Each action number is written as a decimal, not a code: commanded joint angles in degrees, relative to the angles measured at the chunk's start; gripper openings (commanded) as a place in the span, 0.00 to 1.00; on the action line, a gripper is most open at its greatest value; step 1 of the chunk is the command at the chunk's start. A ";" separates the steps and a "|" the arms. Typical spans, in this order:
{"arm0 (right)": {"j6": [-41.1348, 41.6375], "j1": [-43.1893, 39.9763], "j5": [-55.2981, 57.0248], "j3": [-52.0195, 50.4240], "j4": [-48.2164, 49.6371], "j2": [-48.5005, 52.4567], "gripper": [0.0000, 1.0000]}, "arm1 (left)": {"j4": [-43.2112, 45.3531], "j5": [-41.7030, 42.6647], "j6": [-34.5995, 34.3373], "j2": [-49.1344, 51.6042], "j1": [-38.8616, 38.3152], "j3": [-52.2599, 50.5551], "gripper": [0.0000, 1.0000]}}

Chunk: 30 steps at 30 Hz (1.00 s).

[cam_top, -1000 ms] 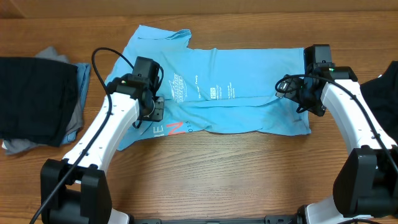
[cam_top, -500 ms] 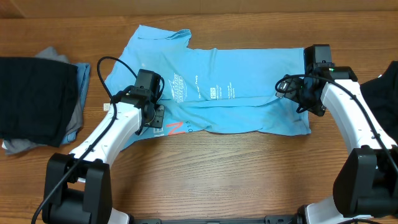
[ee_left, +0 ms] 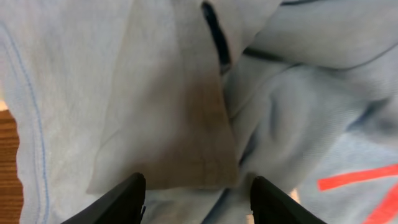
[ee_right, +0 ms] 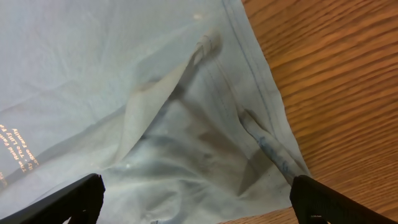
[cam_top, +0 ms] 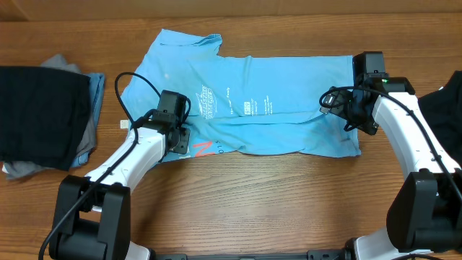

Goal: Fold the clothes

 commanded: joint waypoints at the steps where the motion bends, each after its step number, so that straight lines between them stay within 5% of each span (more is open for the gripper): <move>1: -0.20 -0.04 0.39 1.27 0.35 0.15 1.00 | 1.25 -2.97 0.83 0.55 -0.22 -0.79 0.58; 6: -0.20 -0.04 0.42 1.27 0.35 0.15 1.00 | 3.04 -3.06 0.81 0.57 -0.22 -0.87 0.46; 18: -0.20 -0.04 0.39 1.27 0.35 0.15 1.00 | 4.26 -2.84 0.81 2.49 -0.22 -0.90 0.42; 21: -0.20 -0.04 0.42 1.27 0.35 0.15 1.00 | 4.24 -2.89 0.83 3.74 -0.22 -0.90 0.30; 24: -0.20 -0.04 0.39 1.27 0.35 0.15 1.00 | 4.04 -3.08 0.85 3.78 -0.22 -0.85 0.04; 30: -0.17 -0.04 0.42 1.27 0.35 0.15 1.00 | -1.92 -7.45 0.90 3.72 -0.22 3.85 0.04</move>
